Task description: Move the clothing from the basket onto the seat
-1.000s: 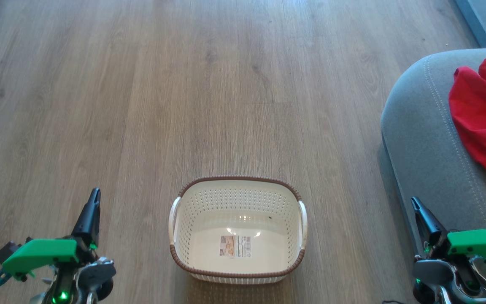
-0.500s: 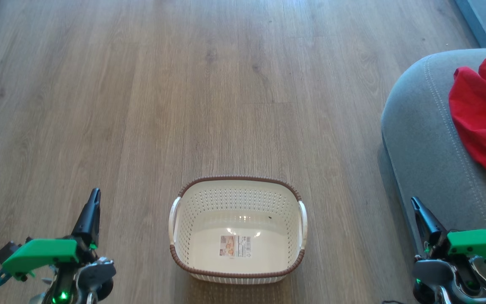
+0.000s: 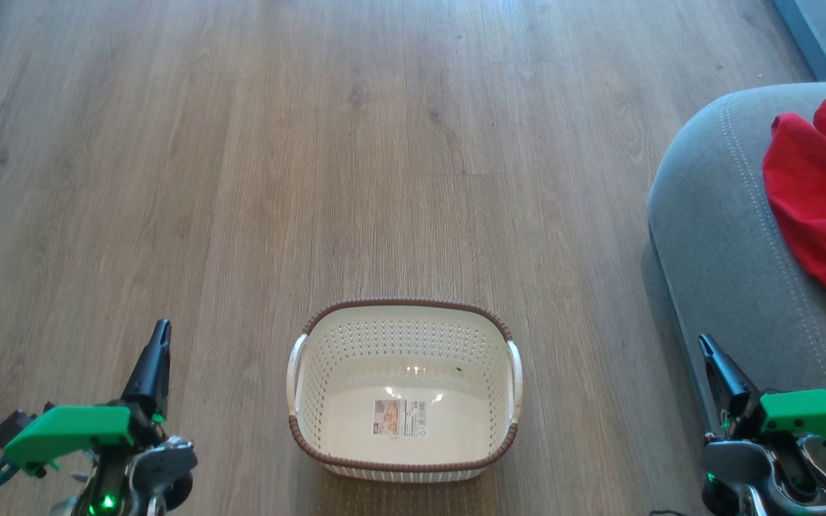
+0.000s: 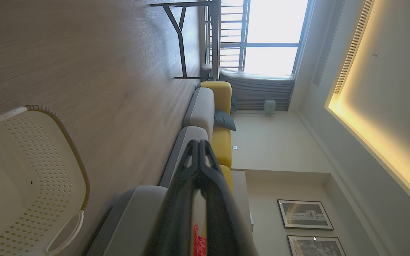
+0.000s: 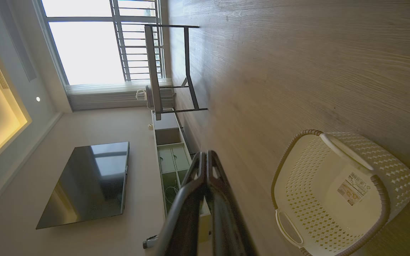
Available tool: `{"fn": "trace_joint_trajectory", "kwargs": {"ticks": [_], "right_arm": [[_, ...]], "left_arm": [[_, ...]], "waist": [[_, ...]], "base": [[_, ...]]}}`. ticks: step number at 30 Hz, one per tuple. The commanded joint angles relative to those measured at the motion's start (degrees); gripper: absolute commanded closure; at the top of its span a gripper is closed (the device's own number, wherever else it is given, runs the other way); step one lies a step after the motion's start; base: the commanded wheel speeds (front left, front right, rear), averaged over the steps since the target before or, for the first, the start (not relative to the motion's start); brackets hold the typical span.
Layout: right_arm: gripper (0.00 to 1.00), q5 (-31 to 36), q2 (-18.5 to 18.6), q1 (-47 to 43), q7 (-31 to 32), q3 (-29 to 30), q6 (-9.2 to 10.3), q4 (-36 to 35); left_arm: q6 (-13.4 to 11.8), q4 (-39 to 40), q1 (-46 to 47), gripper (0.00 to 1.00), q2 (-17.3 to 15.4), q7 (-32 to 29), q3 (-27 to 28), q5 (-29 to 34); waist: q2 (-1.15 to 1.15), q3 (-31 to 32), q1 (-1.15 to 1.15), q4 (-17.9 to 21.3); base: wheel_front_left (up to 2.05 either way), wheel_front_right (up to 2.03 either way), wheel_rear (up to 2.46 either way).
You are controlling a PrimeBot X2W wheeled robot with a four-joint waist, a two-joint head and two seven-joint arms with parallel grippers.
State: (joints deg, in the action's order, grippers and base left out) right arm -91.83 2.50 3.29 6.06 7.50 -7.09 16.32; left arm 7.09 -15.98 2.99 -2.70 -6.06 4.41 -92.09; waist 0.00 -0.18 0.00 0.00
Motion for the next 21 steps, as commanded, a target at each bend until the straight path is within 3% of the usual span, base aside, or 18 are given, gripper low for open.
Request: {"fn": "trace_joint_trajectory", "kwargs": {"ticks": [1, 21], "right_arm": [[1.00, -0.34, 0.38, 2.89, 0.43, -0.98, -0.40, -2.30], [1.00, -0.34, 0.38, 2.89, 0.43, -0.98, -0.40, -2.30]], "left_arm": [[0.40, 1.93, 3.20, 1.00, -0.24, -0.41, 2.09, -0.09], [0.40, 1.93, 3.20, 1.00, -0.22, -0.43, 2.11, -0.07]], "waist": [[0.00, 0.00, 0.00, 0.00], [0.00, 0.00, 0.00, 0.00]], "base": [[0.00, 0.00, 0.00], [0.00, 0.00, 0.00]]}}
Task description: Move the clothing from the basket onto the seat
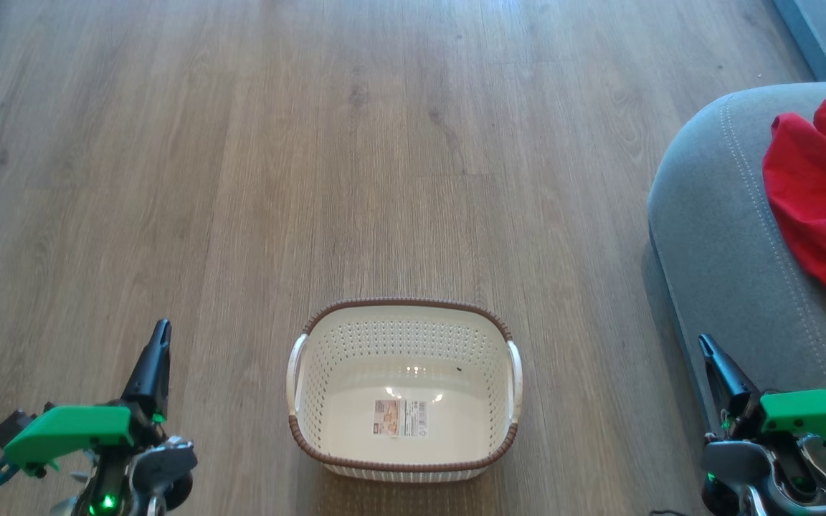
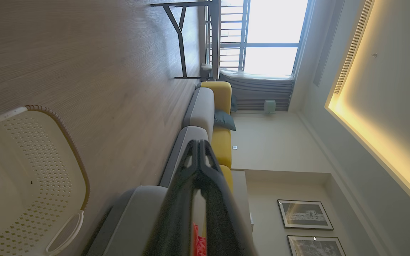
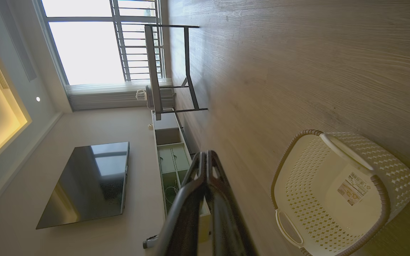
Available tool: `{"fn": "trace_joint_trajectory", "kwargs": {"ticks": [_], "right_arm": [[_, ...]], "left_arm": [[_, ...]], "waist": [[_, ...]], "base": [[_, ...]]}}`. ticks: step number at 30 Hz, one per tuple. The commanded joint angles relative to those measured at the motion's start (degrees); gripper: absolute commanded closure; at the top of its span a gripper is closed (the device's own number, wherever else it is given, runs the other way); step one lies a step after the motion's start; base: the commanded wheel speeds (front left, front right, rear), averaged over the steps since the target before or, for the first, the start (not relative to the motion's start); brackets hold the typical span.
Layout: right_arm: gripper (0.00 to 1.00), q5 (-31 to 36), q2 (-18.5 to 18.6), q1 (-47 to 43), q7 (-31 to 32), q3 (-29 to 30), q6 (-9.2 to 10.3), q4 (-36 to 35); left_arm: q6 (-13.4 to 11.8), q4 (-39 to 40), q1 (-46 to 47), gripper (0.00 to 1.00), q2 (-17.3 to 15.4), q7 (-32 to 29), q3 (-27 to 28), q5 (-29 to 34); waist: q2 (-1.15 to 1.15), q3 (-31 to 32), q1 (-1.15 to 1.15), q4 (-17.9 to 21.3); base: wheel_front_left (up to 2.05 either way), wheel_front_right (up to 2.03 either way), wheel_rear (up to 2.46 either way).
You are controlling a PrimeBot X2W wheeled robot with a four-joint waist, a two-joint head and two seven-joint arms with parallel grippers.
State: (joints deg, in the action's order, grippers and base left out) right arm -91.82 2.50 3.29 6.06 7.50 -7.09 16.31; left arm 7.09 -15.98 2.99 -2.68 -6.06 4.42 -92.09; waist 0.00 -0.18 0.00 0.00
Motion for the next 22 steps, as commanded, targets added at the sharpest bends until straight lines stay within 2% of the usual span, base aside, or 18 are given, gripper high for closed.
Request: {"fn": "trace_joint_trajectory", "kwargs": {"ticks": [1, 22], "right_arm": [[1.00, -0.35, 0.38, 2.89, 0.43, -0.98, -0.40, -2.29], [1.00, -0.35, 0.38, 2.89, 0.42, -0.98, -0.40, -2.29]], "left_arm": [[0.40, 1.93, 3.20, 1.00, -0.25, -0.43, 2.10, -0.07], [0.40, 1.93, 3.20, 1.00, -0.23, -0.45, 2.12, -0.05]], "waist": [[0.00, 0.00, 0.00, 0.00], [0.00, 0.00, 0.00, 0.00]], "base": [[0.00, 0.00, 0.00], [0.00, 0.00, 0.00]]}}
